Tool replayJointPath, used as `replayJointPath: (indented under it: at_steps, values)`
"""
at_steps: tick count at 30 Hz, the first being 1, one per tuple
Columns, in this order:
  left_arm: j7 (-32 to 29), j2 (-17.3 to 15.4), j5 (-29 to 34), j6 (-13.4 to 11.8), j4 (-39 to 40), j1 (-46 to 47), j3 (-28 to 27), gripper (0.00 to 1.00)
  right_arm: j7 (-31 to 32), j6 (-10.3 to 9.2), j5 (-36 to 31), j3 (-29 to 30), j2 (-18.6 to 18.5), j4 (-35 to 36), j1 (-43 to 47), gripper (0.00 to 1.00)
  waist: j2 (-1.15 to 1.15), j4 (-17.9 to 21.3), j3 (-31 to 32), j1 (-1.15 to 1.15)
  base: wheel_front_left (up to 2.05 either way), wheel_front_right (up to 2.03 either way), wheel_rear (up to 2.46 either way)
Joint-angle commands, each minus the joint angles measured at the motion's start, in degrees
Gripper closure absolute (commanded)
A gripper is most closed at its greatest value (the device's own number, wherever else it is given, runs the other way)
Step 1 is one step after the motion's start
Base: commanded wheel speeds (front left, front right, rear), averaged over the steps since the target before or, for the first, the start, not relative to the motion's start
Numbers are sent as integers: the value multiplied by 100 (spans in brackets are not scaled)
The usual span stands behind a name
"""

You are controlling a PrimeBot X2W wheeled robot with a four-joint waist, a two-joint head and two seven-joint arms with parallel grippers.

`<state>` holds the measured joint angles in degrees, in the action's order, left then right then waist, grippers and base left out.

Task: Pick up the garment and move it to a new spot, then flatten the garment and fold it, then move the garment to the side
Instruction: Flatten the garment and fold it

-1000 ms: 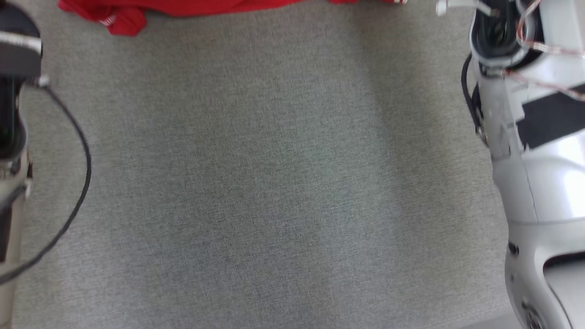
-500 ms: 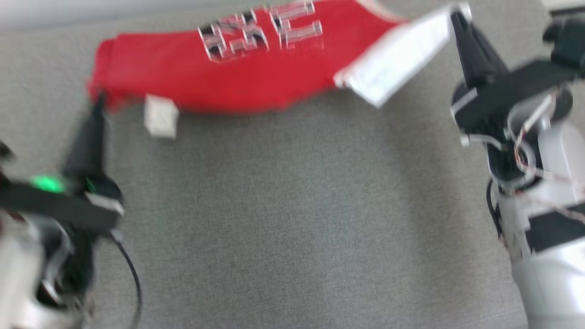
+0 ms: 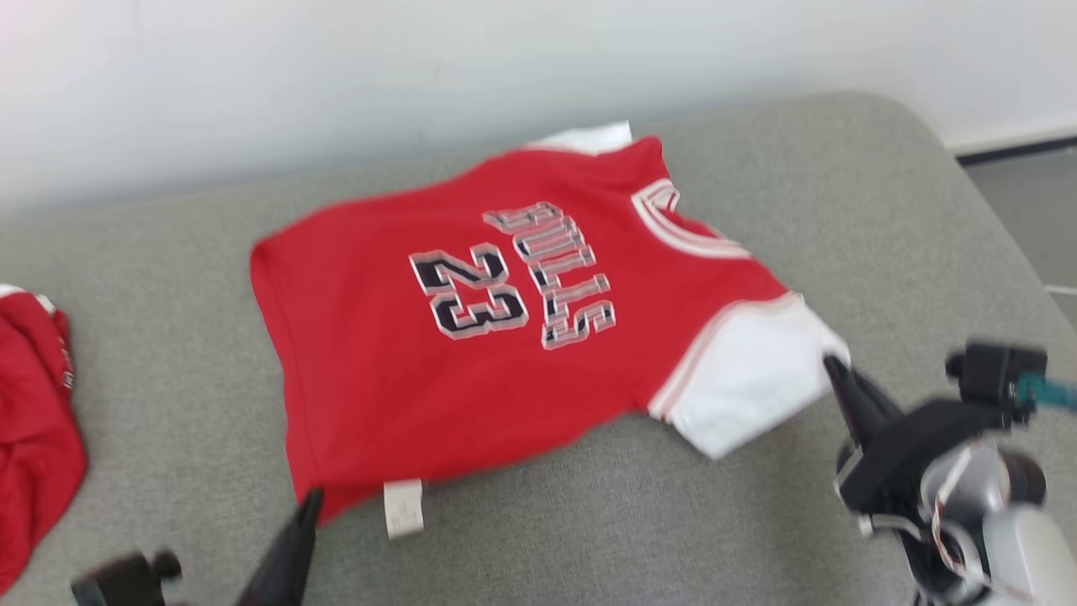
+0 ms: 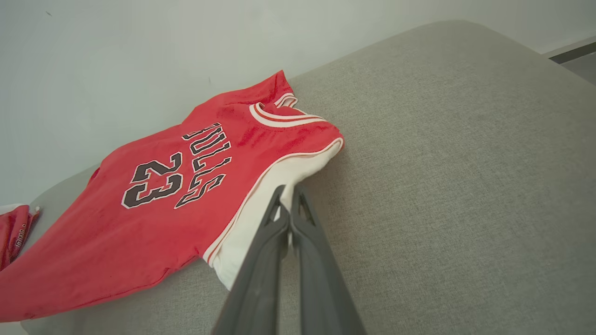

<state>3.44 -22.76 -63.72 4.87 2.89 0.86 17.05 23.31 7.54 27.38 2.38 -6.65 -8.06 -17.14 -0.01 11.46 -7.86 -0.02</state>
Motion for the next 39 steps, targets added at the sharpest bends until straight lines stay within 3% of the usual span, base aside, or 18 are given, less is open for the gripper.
replayJointPath:
  at_steps: [1,16,35,39]
  values:
    - [23,-14,-29,0,20,-216,27,100,82,-8,-82,86,62,139,240,100,1,-34,358,2,0,0,0]
    - [576,80,399,55,-538,-1282,382,100,919,-8,-407,1019,376,849,1968,100,1,-78,781,2,0,0,0]
    - [199,-315,536,-318,-761,-1869,551,100,2583,-8,131,1001,374,1631,3426,100,1,-3,930,2,0,0,0]
    - [171,-366,537,-334,-694,-1945,562,100,2702,-8,184,1109,375,1828,3536,100,1,-5,934,2,0,0,0]
